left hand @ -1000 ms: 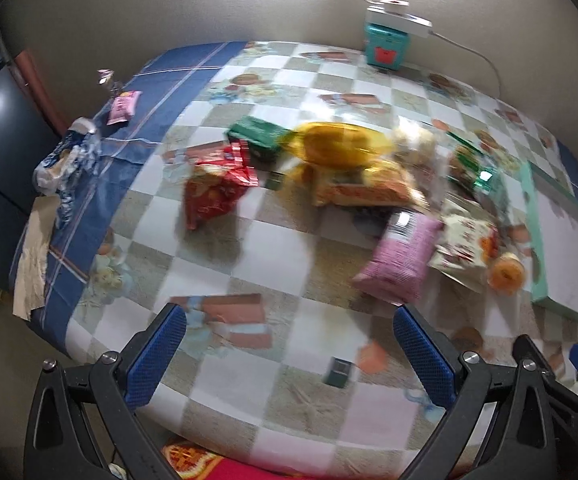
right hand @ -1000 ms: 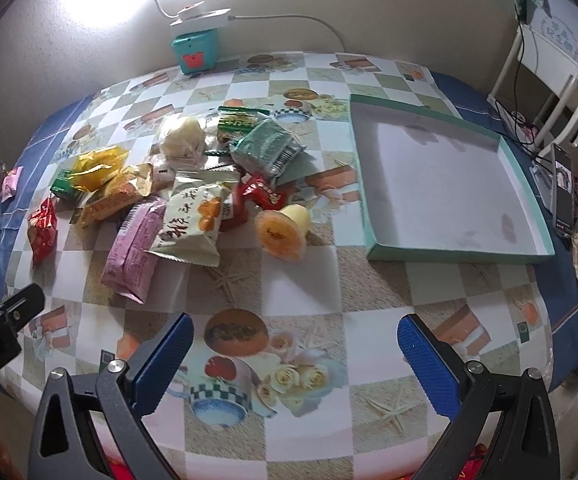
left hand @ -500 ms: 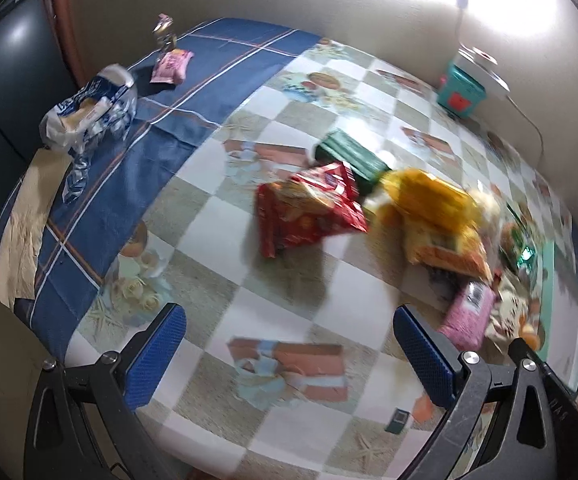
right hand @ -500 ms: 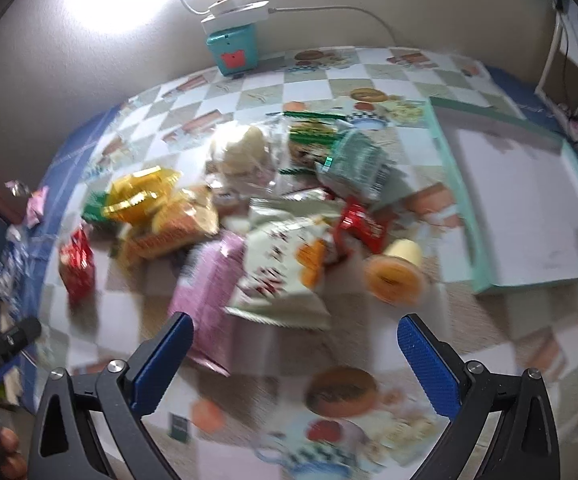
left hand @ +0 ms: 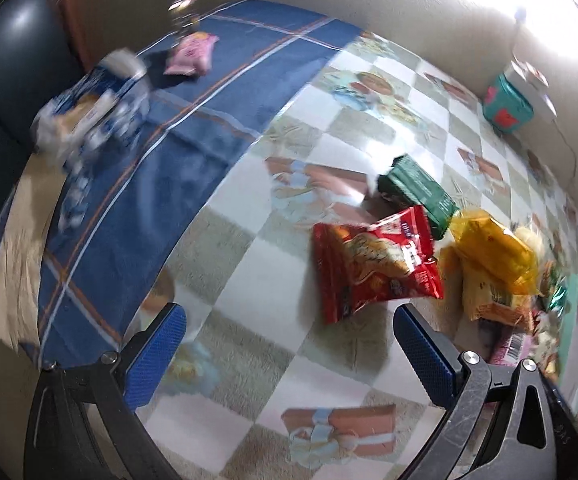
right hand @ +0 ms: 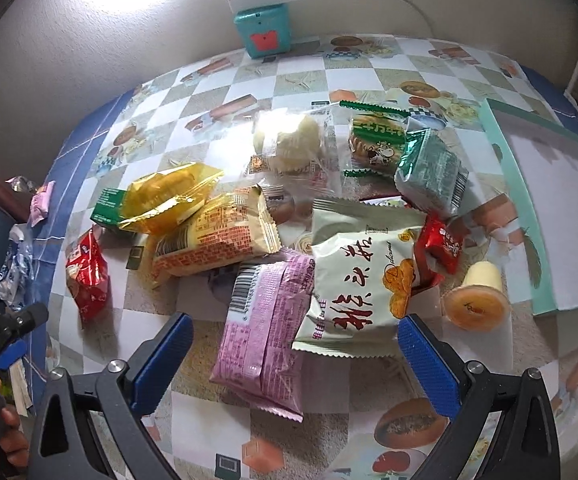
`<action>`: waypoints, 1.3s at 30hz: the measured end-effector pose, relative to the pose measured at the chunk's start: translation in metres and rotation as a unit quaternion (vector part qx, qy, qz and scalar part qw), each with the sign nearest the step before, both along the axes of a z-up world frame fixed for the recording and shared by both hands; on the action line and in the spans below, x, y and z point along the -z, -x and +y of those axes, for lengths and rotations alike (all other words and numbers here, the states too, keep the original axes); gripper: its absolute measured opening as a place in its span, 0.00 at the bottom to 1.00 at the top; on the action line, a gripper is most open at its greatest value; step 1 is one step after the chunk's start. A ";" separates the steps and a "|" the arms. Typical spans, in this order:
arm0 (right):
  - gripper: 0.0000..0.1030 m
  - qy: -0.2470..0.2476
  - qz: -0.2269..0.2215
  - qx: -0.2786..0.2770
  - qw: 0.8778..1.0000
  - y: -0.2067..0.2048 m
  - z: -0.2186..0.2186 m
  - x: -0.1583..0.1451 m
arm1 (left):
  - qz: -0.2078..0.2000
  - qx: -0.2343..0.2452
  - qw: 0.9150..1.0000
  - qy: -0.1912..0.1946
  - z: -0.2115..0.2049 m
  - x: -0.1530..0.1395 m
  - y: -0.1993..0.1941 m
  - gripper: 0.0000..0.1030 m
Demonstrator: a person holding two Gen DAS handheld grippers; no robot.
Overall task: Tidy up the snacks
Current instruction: 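Reach the right tool to the pink wafer bar while the left tool reaches the red biscuit bag, then close the right tool on the pink wafer bar while the left tool grasps the red biscuit bag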
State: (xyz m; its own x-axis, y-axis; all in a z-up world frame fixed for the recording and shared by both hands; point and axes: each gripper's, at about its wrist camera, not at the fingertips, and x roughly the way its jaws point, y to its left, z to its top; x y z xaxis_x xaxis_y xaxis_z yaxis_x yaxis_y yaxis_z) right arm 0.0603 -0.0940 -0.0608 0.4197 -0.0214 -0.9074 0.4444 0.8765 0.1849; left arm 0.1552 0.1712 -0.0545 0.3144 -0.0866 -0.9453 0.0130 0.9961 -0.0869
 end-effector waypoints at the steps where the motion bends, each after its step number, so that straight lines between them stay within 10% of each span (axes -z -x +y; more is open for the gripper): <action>1: 1.00 -0.004 0.001 0.001 1.000 -0.001 0.000 0.001 | -0.001 0.014 1.000 -0.009 -0.007 0.001 -0.004 1.00; 10: 0.95 -0.015 0.003 -0.017 1.000 -0.006 0.011 -0.001 | 0.026 0.093 0.995 -0.039 -0.061 0.014 -0.036 1.00; 39: 0.81 -0.045 0.045 -0.030 0.998 -0.023 0.014 0.034 | 0.100 0.012 0.993 -0.063 -0.041 0.067 -0.084 1.00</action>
